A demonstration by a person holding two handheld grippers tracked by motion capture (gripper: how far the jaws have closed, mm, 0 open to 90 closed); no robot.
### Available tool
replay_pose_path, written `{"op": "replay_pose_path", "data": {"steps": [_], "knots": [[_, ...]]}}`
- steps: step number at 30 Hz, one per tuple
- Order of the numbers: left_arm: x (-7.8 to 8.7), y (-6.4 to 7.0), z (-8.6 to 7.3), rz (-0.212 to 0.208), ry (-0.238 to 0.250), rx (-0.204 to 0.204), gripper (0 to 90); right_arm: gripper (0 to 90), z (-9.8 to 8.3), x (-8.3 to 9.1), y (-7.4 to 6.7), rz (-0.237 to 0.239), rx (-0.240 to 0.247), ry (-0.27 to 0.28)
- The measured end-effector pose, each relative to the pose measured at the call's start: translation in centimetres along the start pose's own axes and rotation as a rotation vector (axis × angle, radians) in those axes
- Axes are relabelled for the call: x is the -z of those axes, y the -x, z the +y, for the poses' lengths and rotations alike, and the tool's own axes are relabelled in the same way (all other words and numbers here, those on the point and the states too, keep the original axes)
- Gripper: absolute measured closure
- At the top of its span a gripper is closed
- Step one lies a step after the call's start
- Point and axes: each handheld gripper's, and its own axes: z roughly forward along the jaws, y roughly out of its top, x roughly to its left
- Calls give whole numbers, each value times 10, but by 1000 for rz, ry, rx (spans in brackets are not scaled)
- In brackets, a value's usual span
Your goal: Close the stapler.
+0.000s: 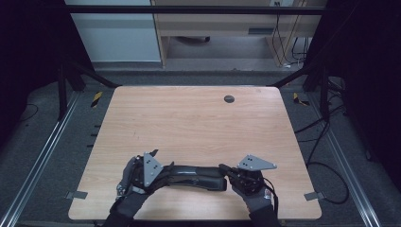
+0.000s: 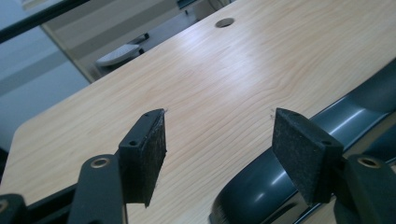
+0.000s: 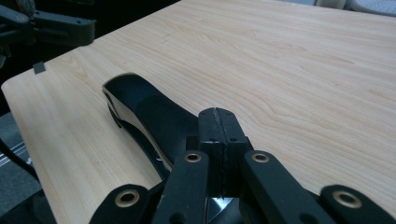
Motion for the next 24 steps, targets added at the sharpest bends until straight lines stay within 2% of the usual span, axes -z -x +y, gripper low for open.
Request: {"op": "replay_pose_path", "data": {"steps": [3,4,7,12,18,24], "knots": [[6,-16,-13,29,-6,47,349,900,0,0,0,1,-4,2],[7,-19,-16,36,-4,47,350,900,-1,0,-1,-1,-3,8],[13,-32,-32,69,-34,87,352,900,-3,-1,-3,-19,7,3],[17,-44,-48,97,-51,129,353,900,-11,-5,-5,-33,6,-16],[20,-49,-56,122,-47,152,353,900,-14,-7,-7,-51,9,-22],[20,-57,-63,141,-51,176,353,900,-18,-10,-4,-47,-5,-37]]}}
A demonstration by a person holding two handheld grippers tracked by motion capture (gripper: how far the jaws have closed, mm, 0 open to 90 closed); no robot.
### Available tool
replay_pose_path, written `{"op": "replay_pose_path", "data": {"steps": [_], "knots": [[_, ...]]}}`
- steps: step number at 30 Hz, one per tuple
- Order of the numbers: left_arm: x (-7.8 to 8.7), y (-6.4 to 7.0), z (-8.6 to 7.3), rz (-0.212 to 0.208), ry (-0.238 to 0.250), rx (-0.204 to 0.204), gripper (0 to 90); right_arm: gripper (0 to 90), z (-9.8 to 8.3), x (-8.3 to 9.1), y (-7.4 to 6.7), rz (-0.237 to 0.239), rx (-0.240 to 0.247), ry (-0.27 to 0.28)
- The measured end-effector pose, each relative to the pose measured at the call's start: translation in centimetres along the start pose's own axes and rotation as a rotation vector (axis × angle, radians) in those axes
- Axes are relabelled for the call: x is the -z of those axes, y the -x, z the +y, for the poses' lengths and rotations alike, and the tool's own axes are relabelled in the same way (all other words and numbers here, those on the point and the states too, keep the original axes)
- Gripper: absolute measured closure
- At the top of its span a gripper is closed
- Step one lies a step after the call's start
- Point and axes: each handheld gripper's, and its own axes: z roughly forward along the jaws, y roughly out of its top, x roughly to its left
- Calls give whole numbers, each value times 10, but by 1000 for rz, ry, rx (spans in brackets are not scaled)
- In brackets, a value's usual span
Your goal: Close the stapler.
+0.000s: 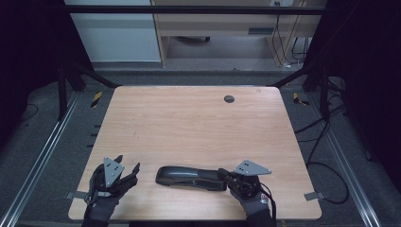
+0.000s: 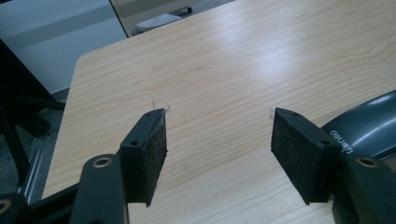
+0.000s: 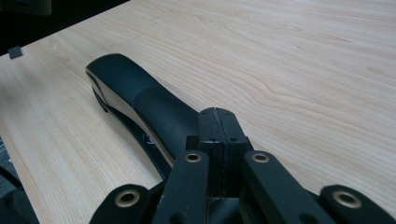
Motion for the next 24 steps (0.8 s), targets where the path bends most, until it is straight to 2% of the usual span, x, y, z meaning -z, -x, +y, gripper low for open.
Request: {"op": "replay_pose_path", "data": {"steps": [13,16,22,23,24], "knots": [[-8,-10,-10,3,-15,50,353,900,-3,-1,-2,-17,9,17],[-8,-12,-11,3,-17,60,352,900,-2,-1,-2,-18,1,7],[-8,-12,-12,2,-16,60,352,900,-4,-1,-4,-32,9,17],[-8,-12,-13,1,-16,61,352,900,-5,-2,-5,-42,11,-7],[-8,-12,-13,1,-17,62,352,900,-6,-2,-4,-36,5,16]]}}
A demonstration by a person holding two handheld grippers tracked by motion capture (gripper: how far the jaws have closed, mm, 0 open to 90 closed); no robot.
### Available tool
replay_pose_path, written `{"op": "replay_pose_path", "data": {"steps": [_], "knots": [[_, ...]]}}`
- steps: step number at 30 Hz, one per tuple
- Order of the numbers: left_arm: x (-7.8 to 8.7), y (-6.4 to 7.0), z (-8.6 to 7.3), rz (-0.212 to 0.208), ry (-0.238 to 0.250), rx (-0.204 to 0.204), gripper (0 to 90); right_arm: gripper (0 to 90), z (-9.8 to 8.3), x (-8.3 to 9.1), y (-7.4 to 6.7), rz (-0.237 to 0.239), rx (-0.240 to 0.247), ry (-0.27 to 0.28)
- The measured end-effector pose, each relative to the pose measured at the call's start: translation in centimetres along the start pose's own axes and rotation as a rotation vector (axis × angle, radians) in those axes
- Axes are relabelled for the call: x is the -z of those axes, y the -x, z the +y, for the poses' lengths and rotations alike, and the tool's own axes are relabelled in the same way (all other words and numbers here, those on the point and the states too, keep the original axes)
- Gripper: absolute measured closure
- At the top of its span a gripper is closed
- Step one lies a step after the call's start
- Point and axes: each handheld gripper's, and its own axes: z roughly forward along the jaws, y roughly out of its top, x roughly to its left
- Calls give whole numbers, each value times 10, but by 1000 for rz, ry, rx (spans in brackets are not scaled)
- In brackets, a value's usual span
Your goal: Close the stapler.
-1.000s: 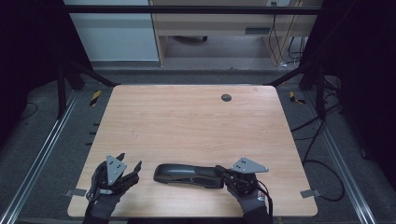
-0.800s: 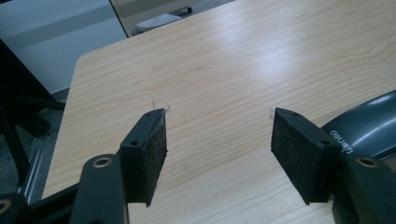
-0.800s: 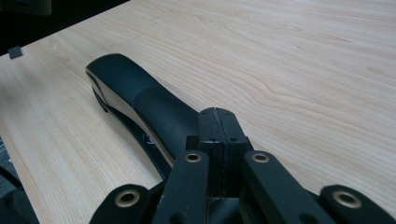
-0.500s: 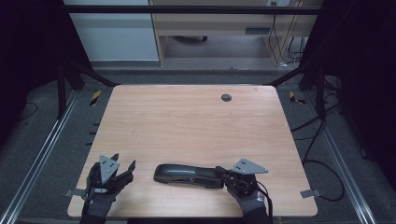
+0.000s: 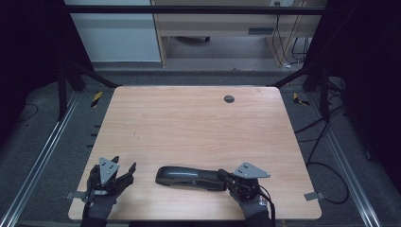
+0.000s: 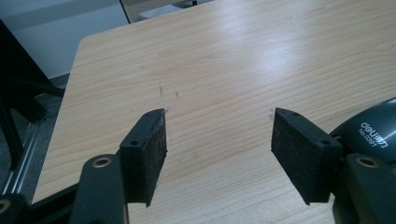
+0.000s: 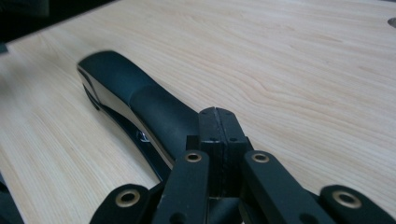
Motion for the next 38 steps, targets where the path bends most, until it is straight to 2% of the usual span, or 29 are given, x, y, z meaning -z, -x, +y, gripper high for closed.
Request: {"op": "replay_pose_path", "data": {"steps": [1,3,6,9,14,18,22,24,29,34,38], "knots": [[0,0,0,1,0,0,352,900,1,0,1,4,-11,-2],[-1,-1,-1,1,-2,-1,352,900,2,0,0,-1,4,-11],[-2,-2,-1,1,-4,-2,352,900,5,3,4,38,-21,37],[-3,-3,-2,-4,-8,-1,352,898,10,7,3,51,-7,75],[-4,-2,-2,-11,-11,-6,352,838,13,6,5,45,-9,72],[-6,-4,-3,-20,-14,-7,352,759,16,11,14,4,-11,92],[-8,-6,-5,-41,-18,-7,350,633,13,20,34,-86,-15,93],[-10,-6,-6,-45,-24,-8,350,533,9,24,47,-127,-19,93],[-16,-9,-9,-53,-49,-18,353,430,-4,27,79,-213,-56,2],[-22,-14,-11,-51,-81,-12,354,385,-18,30,104,-268,-74,-66],[-26,-20,-12,-39,-96,-3,355,372,-26,34,118,-293,-107,-75]]}}
